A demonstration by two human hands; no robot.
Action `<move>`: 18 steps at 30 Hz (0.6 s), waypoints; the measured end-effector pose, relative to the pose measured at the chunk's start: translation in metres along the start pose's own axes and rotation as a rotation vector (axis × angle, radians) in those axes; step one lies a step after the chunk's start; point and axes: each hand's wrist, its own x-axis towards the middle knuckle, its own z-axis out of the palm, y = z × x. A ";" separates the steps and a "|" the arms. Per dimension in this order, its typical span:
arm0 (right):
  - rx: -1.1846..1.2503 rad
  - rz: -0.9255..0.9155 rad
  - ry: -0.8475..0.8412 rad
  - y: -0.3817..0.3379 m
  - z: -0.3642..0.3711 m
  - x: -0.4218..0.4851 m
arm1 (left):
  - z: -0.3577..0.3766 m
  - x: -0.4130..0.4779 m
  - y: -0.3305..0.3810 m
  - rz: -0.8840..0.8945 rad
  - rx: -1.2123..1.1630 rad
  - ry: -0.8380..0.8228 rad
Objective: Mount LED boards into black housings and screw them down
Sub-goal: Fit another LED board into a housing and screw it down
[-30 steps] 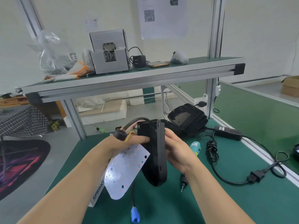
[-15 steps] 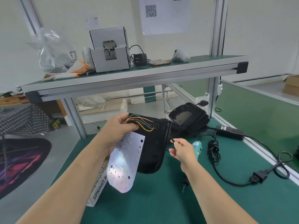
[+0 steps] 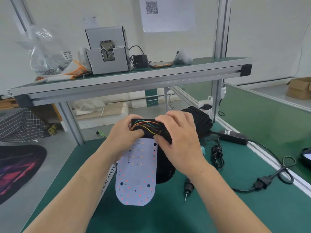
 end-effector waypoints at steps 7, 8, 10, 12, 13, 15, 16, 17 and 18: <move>0.007 -0.017 -0.180 0.025 -0.010 0.005 | -0.005 -0.004 0.008 -0.013 -0.028 -0.102; -0.023 -0.026 -0.168 0.025 -0.010 0.006 | -0.005 -0.004 0.008 -0.008 -0.004 -0.109; -0.060 -0.052 -0.153 0.025 -0.008 0.006 | -0.003 -0.004 0.007 0.007 0.026 -0.128; -0.058 -0.058 -0.127 0.024 -0.006 0.007 | -0.002 -0.005 0.006 0.034 0.034 -0.153; -0.048 -0.046 -0.116 0.024 -0.006 0.008 | -0.002 -0.006 0.006 0.050 0.031 -0.160; -0.021 -0.014 -0.114 0.022 -0.006 0.010 | -0.001 -0.007 0.007 0.067 0.017 -0.157; -0.008 -0.011 -0.118 0.022 -0.005 0.011 | -0.001 -0.007 0.008 0.068 0.014 -0.152; -0.006 -0.008 -0.117 0.021 -0.004 0.011 | -0.001 -0.008 0.009 0.073 0.018 -0.151; -0.015 0.003 -0.114 0.021 -0.004 0.011 | -0.002 -0.008 0.009 0.082 0.024 -0.155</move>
